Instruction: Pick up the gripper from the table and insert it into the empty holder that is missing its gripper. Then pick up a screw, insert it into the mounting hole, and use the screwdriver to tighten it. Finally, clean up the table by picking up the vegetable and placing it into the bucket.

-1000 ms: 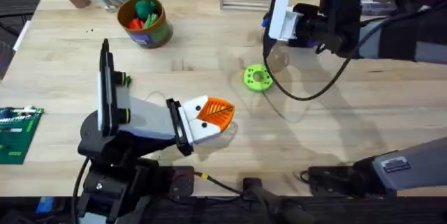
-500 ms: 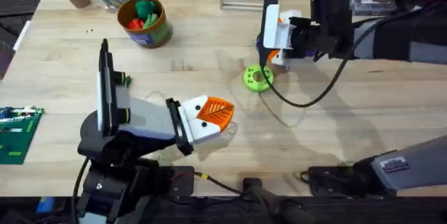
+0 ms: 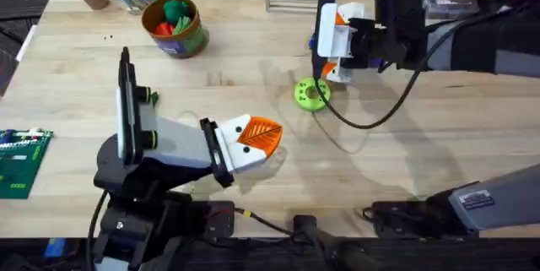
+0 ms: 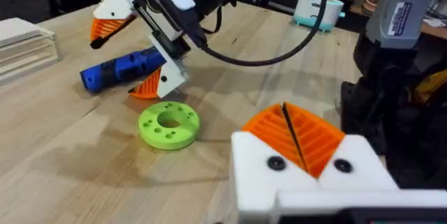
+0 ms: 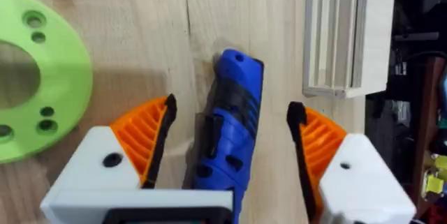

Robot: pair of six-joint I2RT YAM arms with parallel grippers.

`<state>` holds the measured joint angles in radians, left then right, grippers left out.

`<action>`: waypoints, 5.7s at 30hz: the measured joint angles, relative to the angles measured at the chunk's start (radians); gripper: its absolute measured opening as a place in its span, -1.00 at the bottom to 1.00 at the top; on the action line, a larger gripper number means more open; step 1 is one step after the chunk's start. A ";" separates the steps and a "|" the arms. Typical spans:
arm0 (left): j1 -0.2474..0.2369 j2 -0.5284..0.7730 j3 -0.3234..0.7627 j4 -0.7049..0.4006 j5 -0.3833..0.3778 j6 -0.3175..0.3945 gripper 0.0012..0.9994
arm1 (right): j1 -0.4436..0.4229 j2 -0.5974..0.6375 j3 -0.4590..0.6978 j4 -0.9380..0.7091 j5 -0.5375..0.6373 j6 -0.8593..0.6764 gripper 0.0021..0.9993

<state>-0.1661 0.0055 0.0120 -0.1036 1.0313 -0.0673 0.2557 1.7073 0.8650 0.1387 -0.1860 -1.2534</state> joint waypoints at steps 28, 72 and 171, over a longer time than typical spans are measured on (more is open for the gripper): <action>0.000 0.000 0.000 0.002 -0.005 0.008 0.94 | 0.045 -0.503 0.000 -0.244 -0.003 0.728 0.98; 0.000 0.800 1.147 -1.284 -1.337 0.053 0.99 | 0.076 -0.477 0.000 -0.248 -0.010 0.895 0.98; 0.568 1.423 1.315 -0.613 -0.816 0.013 -0.97 | 0.076 -0.477 0.000 -0.340 -0.010 0.895 0.99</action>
<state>0.4023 1.4282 1.3270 -0.7166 0.2158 -0.0539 0.3313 1.2304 0.8646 -0.2012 -0.1963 -0.3580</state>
